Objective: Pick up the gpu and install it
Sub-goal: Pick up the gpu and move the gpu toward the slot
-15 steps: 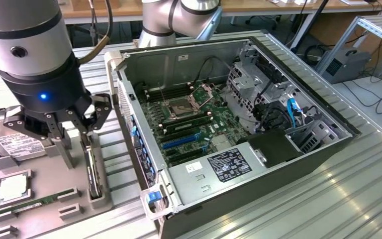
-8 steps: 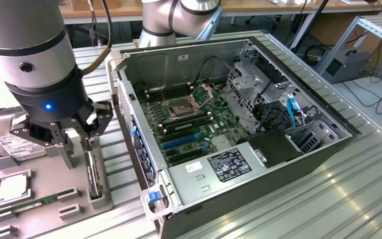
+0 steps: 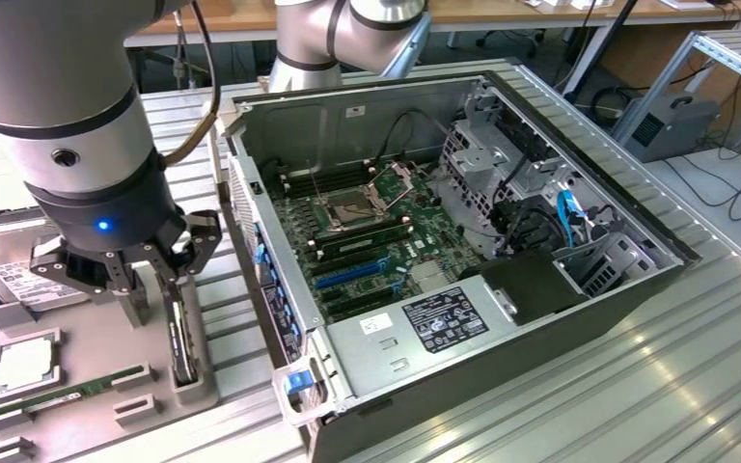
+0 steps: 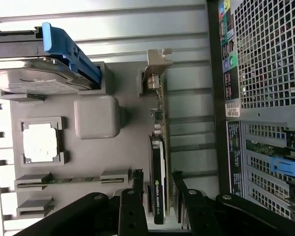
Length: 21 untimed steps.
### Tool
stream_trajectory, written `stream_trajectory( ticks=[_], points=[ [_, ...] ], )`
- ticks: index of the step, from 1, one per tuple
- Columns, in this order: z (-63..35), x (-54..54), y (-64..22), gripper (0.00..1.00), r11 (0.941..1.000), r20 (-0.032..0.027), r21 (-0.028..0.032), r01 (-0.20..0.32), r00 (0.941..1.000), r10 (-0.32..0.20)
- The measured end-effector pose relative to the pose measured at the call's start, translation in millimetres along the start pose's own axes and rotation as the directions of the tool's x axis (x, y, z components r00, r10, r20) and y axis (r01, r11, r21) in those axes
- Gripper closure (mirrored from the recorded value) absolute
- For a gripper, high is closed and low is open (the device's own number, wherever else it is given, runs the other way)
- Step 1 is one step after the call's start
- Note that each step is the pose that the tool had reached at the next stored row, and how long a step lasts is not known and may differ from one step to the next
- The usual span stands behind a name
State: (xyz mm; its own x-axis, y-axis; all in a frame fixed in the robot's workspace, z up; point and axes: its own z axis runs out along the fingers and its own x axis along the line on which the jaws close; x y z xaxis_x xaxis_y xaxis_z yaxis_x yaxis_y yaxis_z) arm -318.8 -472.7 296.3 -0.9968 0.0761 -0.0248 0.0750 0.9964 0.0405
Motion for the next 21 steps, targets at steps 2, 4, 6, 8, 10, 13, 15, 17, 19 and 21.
stream_trajectory(
  ticks=[2,4,6,8,10,13,15,17,19,21],
  points=[
    [0.1,0.0,0.0,0.64,1.0000,-0.0002,-0.0003,0.000,1.0000,0.000],
    [0.2,0.0,0.0,0.64,1.0000,-0.0001,-0.0006,0.000,1.0000,0.000],
    [2.1,0.0,0.0,0.64,1.0000,0.0003,-0.0010,0.000,1.0000,0.000],
    [6.9,0.2,-0.3,0.64,1.0000,-0.0001,-0.0006,0.000,1.0000,0.000],
    [13.1,0.3,-0.5,0.64,1.0000,-0.0001,-0.0006,0.000,1.0000,0.000],
    [17.4,0.4,-0.7,0.64,1.0000,-0.0003,-0.0004,0.000,1.0000,0.000],
    [17.7,-2.3,-0.5,0.64,1.0000,-0.0002,-0.0006,0.000,1.0000,0.000],
    [20.9,-3.7,-0.5,0.64,1.0000,-0.0002,-0.0007,0.000,1.0000,0.000],
    [25.5,-4.0,-0.7,0.64,1.0000,-0.0002,-0.0007,0.000,1.0000,0.000],
    [29.3,-4.2,-0.8,0.64,1.0000,-0.0003,-0.0006,0.000,1.0000,0.000]
  ],
)
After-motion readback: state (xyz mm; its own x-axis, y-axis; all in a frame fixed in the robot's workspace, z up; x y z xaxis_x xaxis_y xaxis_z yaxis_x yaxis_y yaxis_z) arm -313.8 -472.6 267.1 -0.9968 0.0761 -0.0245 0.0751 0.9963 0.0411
